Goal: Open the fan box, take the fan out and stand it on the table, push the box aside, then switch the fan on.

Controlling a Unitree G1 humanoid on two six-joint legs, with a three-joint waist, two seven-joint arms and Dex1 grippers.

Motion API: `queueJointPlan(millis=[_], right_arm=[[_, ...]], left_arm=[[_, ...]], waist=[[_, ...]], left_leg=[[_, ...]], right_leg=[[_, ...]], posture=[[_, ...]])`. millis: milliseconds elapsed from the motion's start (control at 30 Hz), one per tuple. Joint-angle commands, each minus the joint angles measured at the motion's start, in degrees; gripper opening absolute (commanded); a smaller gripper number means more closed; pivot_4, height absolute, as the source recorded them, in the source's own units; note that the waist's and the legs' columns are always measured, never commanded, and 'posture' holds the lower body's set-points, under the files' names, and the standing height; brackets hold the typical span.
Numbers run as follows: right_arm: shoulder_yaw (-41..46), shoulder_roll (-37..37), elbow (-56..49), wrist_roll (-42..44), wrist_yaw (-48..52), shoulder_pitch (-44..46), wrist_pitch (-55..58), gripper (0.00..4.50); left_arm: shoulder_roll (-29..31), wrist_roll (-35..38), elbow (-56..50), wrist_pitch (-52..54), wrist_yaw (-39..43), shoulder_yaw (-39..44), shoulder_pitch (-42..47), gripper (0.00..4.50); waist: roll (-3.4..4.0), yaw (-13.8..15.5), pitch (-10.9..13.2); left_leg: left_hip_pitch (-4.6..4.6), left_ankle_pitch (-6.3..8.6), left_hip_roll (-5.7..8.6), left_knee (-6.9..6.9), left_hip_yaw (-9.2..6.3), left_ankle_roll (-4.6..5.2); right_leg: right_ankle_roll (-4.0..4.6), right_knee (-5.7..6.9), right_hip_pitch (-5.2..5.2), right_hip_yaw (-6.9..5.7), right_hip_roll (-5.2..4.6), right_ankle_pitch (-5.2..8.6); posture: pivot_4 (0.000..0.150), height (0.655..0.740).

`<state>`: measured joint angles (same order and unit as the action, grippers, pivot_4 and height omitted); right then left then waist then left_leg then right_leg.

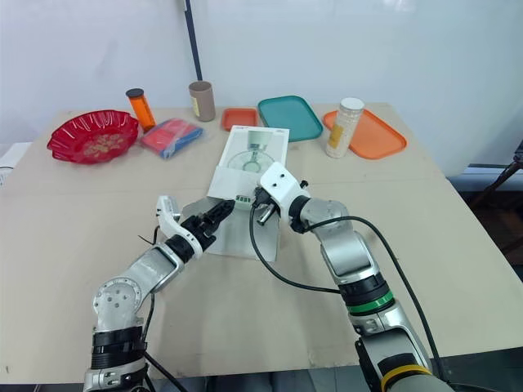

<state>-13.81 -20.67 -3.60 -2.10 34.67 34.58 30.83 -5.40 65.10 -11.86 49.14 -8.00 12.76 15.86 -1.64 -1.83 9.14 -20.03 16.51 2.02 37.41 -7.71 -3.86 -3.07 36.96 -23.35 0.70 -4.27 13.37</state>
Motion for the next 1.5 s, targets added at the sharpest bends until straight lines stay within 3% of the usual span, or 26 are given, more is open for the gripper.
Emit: queueJointPlan(millis=[33, 233, 700, 1500], right_arm=[[-2.0, -0.6, 1.9, -0.8, 0.9, -0.9, 1.6, 0.0], [-1.9, -0.5, 1.7, -0.8, 1.0, -0.8, 2.0, 0.0], [-2.1, -0.1, 1.0, -0.8, 0.9, -1.3, 2.3, 0.0], [-2.3, -0.1, 0.9, -0.8, 1.2, -1.1, 2.4, 0.0]], left_arm=[[-1.9, -1.0, 2.5, -2.7, 1.0, -0.6, 1.9, 4.47], [-2.3, -4.6, 4.0, -3.8, 2.3, -3.8, 2.6, 4.47], [-5.5, -7.0, 10.5, -9.4, 2.6, -2.0, 7.0, 4.47], [-7.4, -7.6, 7.9, -5.7, 2.0, -4.1, 3.1, 4.47]], waist=[[0.0, 0.0, 0.0], [0.0, 0.0, 0.0], [-0.01, 0.0, 0.0], [-0.01, 0.0, 0.0]], left_leg=[[0.0, 0.0, 0.0, 0.0, 0.0, 0.0], [0.0, 0.0, 0.0, 0.0, 0.0, 0.01], [-0.01, 0.0, 0.0, 0.0, -0.02, 0.0], [-0.03, 0.0, 0.0, 0.0, -0.03, 0.0]], right_leg=[[0.0, 0.0, 0.0, 0.0, 0.0, 0.0], [-0.02, -0.01, 0.0, -0.01, 0.01, 0.0], [-0.03, -0.02, 0.0, -0.02, 0.01, 0.01], [-0.06, -0.03, 0.0, -0.04, 0.01, 0.03]], posture=[[0.15, 0.74], [0.15, 0.74], [0.15, 0.74], [0.15, 0.74]])
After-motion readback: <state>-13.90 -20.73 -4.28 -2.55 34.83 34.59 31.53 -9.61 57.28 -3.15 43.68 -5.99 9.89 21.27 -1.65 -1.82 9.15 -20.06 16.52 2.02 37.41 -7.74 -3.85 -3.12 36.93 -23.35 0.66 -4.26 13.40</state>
